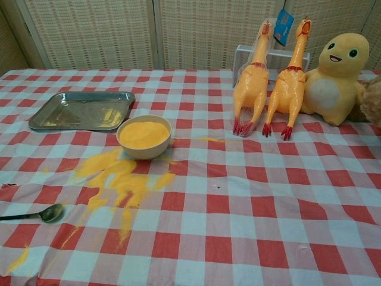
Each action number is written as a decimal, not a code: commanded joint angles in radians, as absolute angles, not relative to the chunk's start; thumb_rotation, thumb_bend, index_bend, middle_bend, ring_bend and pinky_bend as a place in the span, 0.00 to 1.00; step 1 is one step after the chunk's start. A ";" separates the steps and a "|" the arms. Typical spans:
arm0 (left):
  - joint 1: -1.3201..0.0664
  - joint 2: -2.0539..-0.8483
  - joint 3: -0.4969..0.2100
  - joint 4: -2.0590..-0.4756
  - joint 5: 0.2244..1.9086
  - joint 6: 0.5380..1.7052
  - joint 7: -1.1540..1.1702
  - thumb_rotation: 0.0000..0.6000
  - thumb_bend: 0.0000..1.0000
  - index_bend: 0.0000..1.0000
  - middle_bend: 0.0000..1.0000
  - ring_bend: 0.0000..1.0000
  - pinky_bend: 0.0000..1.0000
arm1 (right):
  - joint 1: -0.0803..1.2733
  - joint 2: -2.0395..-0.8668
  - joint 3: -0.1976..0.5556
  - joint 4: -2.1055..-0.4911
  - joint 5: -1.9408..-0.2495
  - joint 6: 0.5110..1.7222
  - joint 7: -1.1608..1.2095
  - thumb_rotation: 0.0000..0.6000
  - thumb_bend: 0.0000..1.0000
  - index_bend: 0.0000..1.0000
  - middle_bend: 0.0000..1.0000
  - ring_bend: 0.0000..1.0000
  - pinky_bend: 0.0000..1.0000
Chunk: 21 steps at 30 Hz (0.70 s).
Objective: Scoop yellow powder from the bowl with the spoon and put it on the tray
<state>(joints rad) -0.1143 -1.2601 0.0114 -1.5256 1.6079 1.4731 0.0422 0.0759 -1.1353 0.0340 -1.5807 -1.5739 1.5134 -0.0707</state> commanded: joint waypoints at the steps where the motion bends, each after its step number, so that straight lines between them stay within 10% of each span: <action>1: -0.134 -1.328 0.036 -1.488 1.628 1.426 0.093 1.00 0.43 0.34 0.04 0.00 0.07 | 0.076 -1.135 0.033 -1.581 -1.574 1.511 -0.071 1.00 0.11 0.00 0.00 0.00 0.00; 21: -0.178 -1.613 0.040 -1.254 1.652 1.370 0.291 1.00 0.42 0.43 0.03 0.00 0.06 | 0.077 -1.129 0.024 -1.599 -1.571 1.490 -0.092 1.00 0.11 0.00 0.00 0.00 0.00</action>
